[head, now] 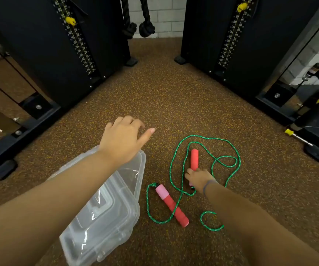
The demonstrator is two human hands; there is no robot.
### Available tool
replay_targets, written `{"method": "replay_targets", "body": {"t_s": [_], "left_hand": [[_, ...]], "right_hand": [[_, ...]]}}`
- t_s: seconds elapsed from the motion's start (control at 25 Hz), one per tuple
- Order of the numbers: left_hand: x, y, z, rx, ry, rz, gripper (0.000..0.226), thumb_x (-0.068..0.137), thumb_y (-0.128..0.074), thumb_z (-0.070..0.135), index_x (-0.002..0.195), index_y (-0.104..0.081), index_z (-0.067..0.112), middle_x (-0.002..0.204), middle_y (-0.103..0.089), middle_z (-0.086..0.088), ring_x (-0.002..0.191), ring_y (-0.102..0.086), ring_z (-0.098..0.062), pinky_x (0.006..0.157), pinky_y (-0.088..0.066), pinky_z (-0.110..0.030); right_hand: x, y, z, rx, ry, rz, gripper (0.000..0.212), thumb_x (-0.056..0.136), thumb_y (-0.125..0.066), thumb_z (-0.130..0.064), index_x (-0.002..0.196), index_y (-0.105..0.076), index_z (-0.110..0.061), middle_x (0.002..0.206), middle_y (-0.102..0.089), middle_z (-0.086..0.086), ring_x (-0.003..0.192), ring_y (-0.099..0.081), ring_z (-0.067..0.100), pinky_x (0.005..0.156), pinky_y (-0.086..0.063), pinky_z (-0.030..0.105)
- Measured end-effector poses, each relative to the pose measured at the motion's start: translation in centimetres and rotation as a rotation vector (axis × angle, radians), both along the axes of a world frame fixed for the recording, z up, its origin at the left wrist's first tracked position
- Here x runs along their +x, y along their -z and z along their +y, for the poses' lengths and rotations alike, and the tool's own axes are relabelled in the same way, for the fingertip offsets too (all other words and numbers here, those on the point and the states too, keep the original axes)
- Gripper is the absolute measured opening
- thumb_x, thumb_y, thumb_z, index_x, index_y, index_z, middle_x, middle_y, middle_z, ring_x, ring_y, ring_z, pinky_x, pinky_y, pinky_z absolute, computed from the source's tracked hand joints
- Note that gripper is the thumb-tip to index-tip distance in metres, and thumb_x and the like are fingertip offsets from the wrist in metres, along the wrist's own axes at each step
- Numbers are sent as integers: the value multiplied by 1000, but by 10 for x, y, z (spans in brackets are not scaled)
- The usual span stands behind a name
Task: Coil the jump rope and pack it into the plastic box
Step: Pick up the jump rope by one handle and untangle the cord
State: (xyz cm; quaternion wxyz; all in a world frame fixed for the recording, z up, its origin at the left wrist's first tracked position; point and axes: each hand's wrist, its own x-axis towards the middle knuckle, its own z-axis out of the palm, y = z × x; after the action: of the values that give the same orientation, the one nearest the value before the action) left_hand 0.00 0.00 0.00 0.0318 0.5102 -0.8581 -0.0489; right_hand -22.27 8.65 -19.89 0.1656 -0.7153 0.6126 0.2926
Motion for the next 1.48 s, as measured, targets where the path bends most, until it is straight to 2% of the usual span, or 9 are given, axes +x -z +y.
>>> {"method": "replay_targets", "body": {"t_s": [0.2, 0.32, 0.44, 0.56, 0.72, 0.96, 1.16, 1.36, 1.48], "left_hand": [[6, 6, 9, -24, 24, -4, 77, 81, -9, 69, 115, -62, 25, 120, -61, 3, 116, -51, -22, 94, -38, -40], [4, 3, 14, 16, 26, 39, 70, 84, -14, 68, 115, -61, 27, 120, -60, 4, 115, -51, -20, 94, -39, -39], [3, -1, 22, 176, 31, 240, 56, 88, -30, 63, 112, -62, 24, 111, -61, 2, 108, -54, -18, 92, -44, -37], [-7, -7, 27, 351, -89, 516, 40, 94, -43, 51, 101, -65, 19, 86, -63, 6, 82, -58, -12, 72, -43, -21], [-27, -12, 36, 521, -121, 645, 37, 97, -43, 43, 102, -68, 17, 92, -72, 3, 87, -65, -17, 80, -45, -29], [-62, -23, 64, 758, -46, 753, 32, 98, -40, 42, 102, -66, 23, 95, -72, 2, 78, -60, -8, 66, -38, -24], [-68, -39, 85, 792, -57, 898, 32, 98, -38, 44, 97, -65, 27, 97, -71, 3, 83, -61, -9, 84, -44, -30], [-62, -70, 104, 871, -45, 1019, 49, 97, -28, 50, 98, -67, 20, 89, -72, -4, 84, -66, -17, 76, -47, -26], [-55, -90, 119, 1014, -62, 1156, 60, 88, -25, 62, 89, -71, 23, 83, -74, -5, 78, -68, -17, 72, -51, -30]], "right_hand": [[8, 13, 5, -14, 105, -48, 37, 97, -39, -5, 133, -40, -10, 136, -39, 10, 117, -50, 37, 91, -46, 46], [5, 9, 12, -28, 103, -19, 33, 100, -34, -20, 132, -41, -10, 135, -40, 10, 118, -51, 36, 87, -47, 44], [1, -1, 21, -26, 90, 2, 36, 101, -29, -23, 134, -39, -13, 139, -40, 7, 127, -42, 34, 95, -41, 45], [-4, -26, 25, -31, 109, -45, 41, 98, -40, -28, 136, -37, -12, 142, -41, 9, 131, -36, 32, 103, -35, 45], [-16, -78, 33, -1, 85, -192, 52, 90, -54, -37, 133, -40, -12, 135, -48, 12, 128, -39, 30, 102, -32, 41], [-11, -175, 48, -36, 199, -544, 41, 86, -63, -33, 114, -49, -5, 99, -50, 6, 89, -43, 15, 69, -29, 25], [0, -254, 66, -49, 177, -624, 32, 86, -63, -37, 104, -50, -14, 93, -53, 3, 84, -49, 19, 69, -34, 27], [2, -325, 90, -117, 75, -637, 33, 84, -64, -40, 107, -53, -19, 99, -58, 5, 88, -53, 20, 78, -42, 33], [2, -365, 99, -250, -6, -641, 33, 82, -66, -39, 108, -53, -24, 96, -52, -4, 86, -49, 13, 74, -39, 21]]}}
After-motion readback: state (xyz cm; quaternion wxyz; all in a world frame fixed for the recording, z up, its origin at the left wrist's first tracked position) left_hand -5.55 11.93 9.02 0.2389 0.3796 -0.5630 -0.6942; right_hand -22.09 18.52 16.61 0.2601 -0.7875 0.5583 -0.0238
